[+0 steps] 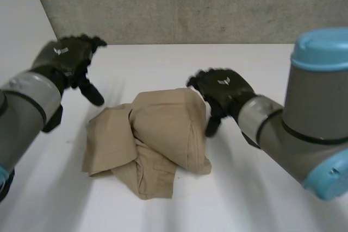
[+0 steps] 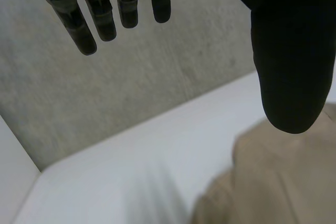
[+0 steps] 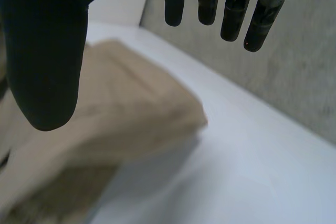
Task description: Fold the shorts.
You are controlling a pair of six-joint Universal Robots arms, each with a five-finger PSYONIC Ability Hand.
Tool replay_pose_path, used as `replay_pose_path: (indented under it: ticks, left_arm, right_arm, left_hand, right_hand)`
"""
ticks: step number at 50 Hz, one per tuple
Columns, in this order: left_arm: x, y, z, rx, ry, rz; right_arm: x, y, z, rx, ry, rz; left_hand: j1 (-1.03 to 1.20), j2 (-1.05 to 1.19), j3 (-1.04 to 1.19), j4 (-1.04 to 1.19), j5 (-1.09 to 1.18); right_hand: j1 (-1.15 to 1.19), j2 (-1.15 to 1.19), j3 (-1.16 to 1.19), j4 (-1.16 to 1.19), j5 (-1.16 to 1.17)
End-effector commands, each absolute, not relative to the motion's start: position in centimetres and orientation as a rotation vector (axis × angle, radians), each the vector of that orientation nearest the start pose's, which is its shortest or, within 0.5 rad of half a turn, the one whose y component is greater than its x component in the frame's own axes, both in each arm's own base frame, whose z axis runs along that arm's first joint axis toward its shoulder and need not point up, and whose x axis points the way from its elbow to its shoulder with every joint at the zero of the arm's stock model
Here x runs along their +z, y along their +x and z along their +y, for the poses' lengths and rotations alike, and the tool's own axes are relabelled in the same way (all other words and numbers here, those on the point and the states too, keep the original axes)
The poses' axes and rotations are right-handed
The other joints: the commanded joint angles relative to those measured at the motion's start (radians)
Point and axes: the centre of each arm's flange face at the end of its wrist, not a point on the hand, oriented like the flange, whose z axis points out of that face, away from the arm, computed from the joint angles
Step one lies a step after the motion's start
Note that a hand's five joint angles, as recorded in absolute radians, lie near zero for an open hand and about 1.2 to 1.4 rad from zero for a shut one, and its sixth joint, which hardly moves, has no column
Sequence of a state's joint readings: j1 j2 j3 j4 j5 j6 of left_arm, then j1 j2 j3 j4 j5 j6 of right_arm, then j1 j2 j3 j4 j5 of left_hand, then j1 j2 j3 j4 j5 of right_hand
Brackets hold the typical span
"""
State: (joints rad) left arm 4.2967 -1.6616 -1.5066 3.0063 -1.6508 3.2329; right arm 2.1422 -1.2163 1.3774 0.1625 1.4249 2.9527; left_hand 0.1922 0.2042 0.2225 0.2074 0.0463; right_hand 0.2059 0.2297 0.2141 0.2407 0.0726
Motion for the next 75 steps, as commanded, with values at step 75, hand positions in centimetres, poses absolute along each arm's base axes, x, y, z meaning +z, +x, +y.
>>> replay_pose_path:
  ticks: [75]
  left_arm:
    - [22.9,-21.4,-23.5,-1.915,0.648,2.411]
  right_arm:
    - [19.0,30.8,-22.6,-1.612,-1.033,2.138]
  left_hand:
    - [0.001,-0.011,-0.03,-0.014,-0.028]
  right_hand:
    - [-0.031,-0.055,-0.04,-0.066,-0.073]
